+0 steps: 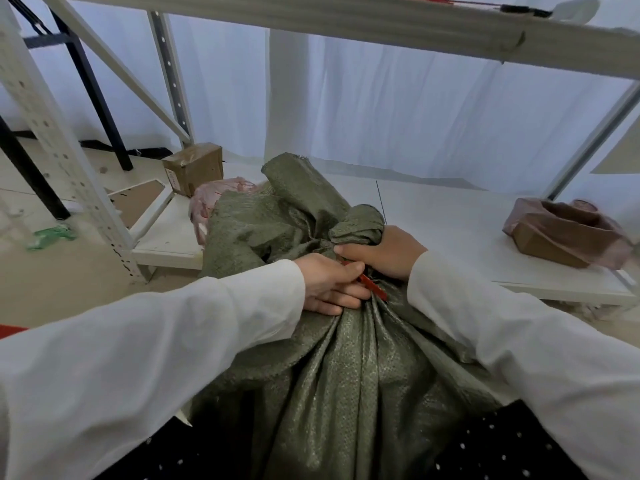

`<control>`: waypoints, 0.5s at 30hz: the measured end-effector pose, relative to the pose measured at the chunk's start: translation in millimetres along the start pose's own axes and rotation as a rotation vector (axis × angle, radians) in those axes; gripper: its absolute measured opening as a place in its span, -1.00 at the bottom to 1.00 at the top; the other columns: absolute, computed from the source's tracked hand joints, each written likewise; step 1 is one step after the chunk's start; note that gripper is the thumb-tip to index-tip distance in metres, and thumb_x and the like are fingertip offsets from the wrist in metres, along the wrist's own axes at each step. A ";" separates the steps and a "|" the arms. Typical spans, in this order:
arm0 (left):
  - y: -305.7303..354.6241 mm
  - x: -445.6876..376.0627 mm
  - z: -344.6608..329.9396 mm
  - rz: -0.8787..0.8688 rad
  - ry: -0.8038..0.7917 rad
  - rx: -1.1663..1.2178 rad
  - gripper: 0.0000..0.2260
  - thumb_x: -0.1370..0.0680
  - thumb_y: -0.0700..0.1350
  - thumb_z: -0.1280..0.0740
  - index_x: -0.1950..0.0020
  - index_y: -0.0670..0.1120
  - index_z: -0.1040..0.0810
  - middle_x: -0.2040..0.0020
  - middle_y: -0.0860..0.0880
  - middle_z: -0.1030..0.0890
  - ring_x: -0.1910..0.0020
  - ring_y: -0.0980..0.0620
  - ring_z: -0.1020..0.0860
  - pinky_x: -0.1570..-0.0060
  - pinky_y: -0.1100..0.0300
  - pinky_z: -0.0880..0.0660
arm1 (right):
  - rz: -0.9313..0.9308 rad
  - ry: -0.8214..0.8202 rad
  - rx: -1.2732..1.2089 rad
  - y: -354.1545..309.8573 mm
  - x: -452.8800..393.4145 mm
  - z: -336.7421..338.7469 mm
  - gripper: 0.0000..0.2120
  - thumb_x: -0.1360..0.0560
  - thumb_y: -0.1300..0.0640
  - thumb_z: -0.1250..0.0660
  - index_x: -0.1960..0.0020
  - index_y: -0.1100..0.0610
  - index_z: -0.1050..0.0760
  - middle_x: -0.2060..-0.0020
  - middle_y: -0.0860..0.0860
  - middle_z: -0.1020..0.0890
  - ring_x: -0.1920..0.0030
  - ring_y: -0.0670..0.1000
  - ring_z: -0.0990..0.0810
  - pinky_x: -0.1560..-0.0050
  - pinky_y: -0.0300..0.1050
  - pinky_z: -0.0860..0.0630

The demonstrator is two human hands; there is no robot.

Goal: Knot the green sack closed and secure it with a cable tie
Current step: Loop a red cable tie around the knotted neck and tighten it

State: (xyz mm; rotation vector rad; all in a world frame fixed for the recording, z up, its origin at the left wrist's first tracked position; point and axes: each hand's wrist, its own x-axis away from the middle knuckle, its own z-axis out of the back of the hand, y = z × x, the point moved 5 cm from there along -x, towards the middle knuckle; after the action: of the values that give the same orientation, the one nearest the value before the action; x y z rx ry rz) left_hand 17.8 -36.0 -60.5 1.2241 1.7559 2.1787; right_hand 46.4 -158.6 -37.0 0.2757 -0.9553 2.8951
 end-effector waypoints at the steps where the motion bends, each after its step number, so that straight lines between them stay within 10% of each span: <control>1: 0.1 -0.4 -2.5 0.001 -0.003 -0.009 -0.77 -0.56 0.12 -0.19 0.11 0.01 -0.51 0.30 0.15 -0.65 0.41 0.30 -0.59 0.37 0.39 -0.50 | 0.000 -0.005 0.007 -1.2 0.8 -0.4 -0.44 -0.20 -0.35 -0.34 -0.06 -0.03 -0.60 -0.03 0.00 -0.65 -0.05 0.02 -0.59 -0.18 -0.01 -0.49; 5: 2.3 -0.6 -8.3 0.023 0.000 -0.032 -0.76 -0.56 0.14 -0.18 0.11 0.01 -0.49 0.39 0.17 -0.64 0.47 0.31 -0.57 0.49 0.42 -0.47 | -0.028 0.023 0.027 -0.2 1.2 0.7 -0.25 -0.02 -0.45 -0.23 -0.03 -0.01 -0.60 0.03 0.01 -0.66 0.01 0.03 -0.61 -0.14 0.02 -0.52; 10: 1.8 0.8 -13.8 0.081 -0.032 -0.066 -0.71 -0.54 0.18 -0.18 0.19 -0.01 -0.46 0.55 0.16 -0.54 0.53 0.28 -0.52 0.50 0.39 -0.42 | 0.023 -0.034 -0.027 3.8 4.6 3.2 -0.58 -0.32 -0.25 -0.35 -0.04 -0.01 -0.60 0.00 0.00 -0.66 -0.02 0.00 -0.59 -0.17 -0.03 -0.48; 15: 3.4 3.5 -24.2 0.079 -0.153 0.004 -0.78 -0.59 0.13 -0.11 0.08 0.04 -0.45 0.25 0.19 -0.63 0.25 0.24 -0.58 0.27 0.35 -0.49 | 0.091 -0.034 0.030 -0.1 5.4 2.9 -0.64 -0.39 -0.24 -0.29 -0.01 -0.02 -0.60 0.02 -0.02 -0.66 0.00 -0.02 -0.59 -0.16 -0.05 -0.47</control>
State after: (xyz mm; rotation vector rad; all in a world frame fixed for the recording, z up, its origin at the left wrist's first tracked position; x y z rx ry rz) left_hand 1.8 -54.3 -56.3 1.4423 1.6796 2.0608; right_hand 41.6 -160.2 -33.6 0.2913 -0.9546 2.9984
